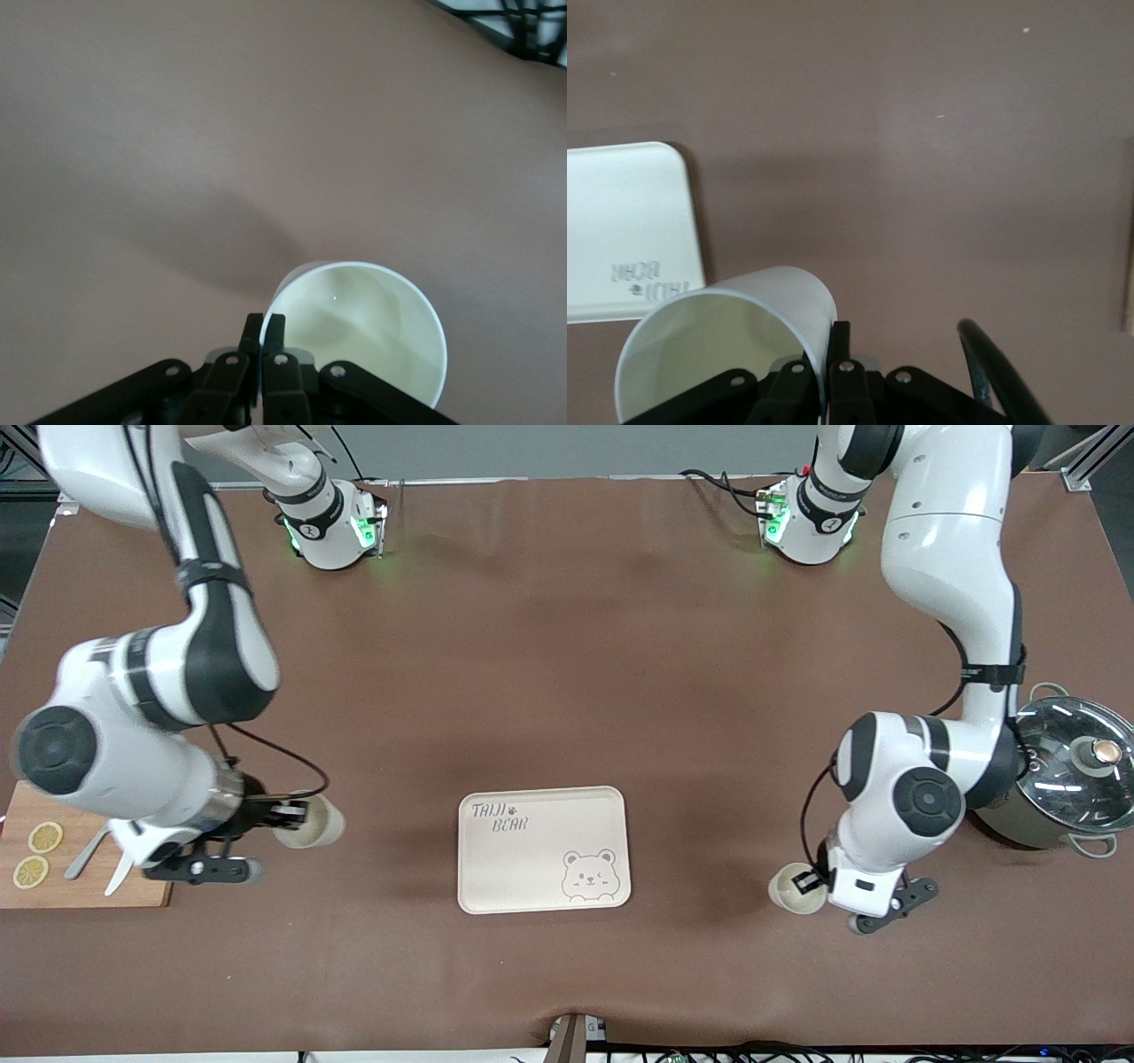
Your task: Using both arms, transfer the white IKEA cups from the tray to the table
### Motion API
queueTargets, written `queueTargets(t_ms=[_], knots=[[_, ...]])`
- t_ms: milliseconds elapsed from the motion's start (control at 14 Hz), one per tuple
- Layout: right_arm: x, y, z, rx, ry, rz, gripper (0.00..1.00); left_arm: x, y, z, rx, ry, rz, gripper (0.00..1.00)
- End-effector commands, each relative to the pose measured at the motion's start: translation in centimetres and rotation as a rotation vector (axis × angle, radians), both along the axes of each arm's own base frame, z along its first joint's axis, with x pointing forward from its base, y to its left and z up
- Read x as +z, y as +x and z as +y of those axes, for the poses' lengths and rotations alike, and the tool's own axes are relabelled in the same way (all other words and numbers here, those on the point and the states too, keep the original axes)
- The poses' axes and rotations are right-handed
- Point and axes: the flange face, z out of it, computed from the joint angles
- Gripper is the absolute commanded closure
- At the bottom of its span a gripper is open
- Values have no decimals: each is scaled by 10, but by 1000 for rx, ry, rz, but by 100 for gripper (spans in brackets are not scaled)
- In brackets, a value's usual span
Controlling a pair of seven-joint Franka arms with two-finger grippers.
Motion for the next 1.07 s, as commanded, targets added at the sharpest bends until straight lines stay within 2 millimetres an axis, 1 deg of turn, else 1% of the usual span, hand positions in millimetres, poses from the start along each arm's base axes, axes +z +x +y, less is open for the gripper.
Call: queueTargets(t_ms=[0, 71, 143, 214, 286, 357, 429, 500, 571, 643, 786, 857, 1000], knots=[[3, -1, -56, 86, 39, 6, 100, -4, 2, 41, -45, 25, 25, 100], [0, 1, -84, 107, 56, 2, 100, -7, 2, 56, -56, 28, 35, 100], [-4, 2, -109, 131, 71, -4, 100, -8, 3, 77, -71, 28, 37, 100], [-9, 3, -129, 160, 77, -7, 100, -11, 5, 96, -91, 24, 43, 100], [-19, 5, -145, 177, 87, -8, 100, -14, 6, 114, -106, 28, 41, 100], [-26, 8, -156, 193, 89, -37, 100, -21, 6, 133, -111, 31, 49, 100], [-43, 10, -162, 217, 89, -43, 100, -25, 7, 147, -119, 32, 49, 100], [-58, 13, -164, 224, 84, -53, 100, -32, 8, 153, -130, 34, 42, 100], [-77, 16, -165, 220, 82, -49, 100, -36, 9, 157, -130, 37, 31, 100], [-93, 19, -164, 220, 81, -42, 100, -39, 10, 168, -120, 40, 25, 100], [-121, 26, -165, 215, 68, -61, 100, -47, 10, 169, -120, 37, 20, 100], [-137, 28, -163, 214, 65, -64, 100, -49, 10, 169, -118, 34, 21, 100], [-161, 33, -162, 207, 56, -81, 100, -51, 10, 170, -117, 35, 24, 100]])
